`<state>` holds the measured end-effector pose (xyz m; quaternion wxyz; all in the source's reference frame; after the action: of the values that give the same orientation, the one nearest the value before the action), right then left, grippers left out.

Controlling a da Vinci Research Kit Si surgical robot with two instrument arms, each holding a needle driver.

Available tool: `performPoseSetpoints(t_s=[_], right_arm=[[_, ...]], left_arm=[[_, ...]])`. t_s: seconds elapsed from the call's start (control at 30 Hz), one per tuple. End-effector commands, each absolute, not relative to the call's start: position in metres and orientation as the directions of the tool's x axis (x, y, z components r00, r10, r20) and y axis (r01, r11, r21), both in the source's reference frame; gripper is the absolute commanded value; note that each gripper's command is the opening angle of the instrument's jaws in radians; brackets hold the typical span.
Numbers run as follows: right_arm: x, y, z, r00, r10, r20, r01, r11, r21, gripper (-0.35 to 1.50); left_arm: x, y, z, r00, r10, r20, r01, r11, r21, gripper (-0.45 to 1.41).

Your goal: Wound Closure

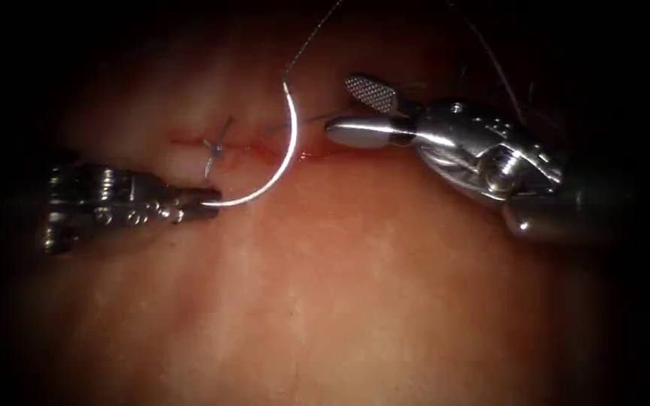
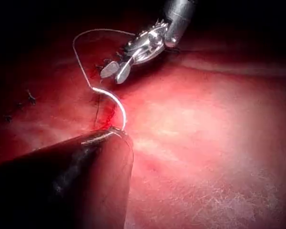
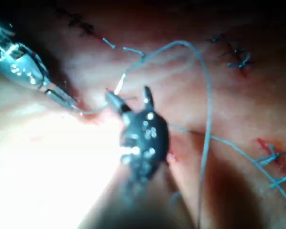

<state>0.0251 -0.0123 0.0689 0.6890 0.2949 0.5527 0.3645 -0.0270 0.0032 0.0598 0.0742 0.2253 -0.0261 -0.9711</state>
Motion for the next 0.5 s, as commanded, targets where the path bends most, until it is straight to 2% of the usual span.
performPoseSetpoints(t_s=[0.03,0.5], right_arm=[[0.0263,-0.0123,0.0697,0.124,0.832,-0.540,-0.165,0.554,0.816,1.20],[0.0274,-0.0124,0.0707,0.107,0.849,-0.518,-0.152,0.529,0.835,1.21]], left_arm=[[-0.0276,0.0036,0.0602,-0.885,-0.162,-0.437,0.130,-0.986,0.102,-0.45],[-0.0282,0.0035,0.0595,-0.884,-0.223,-0.411,0.159,-0.970,0.184,-0.45]])
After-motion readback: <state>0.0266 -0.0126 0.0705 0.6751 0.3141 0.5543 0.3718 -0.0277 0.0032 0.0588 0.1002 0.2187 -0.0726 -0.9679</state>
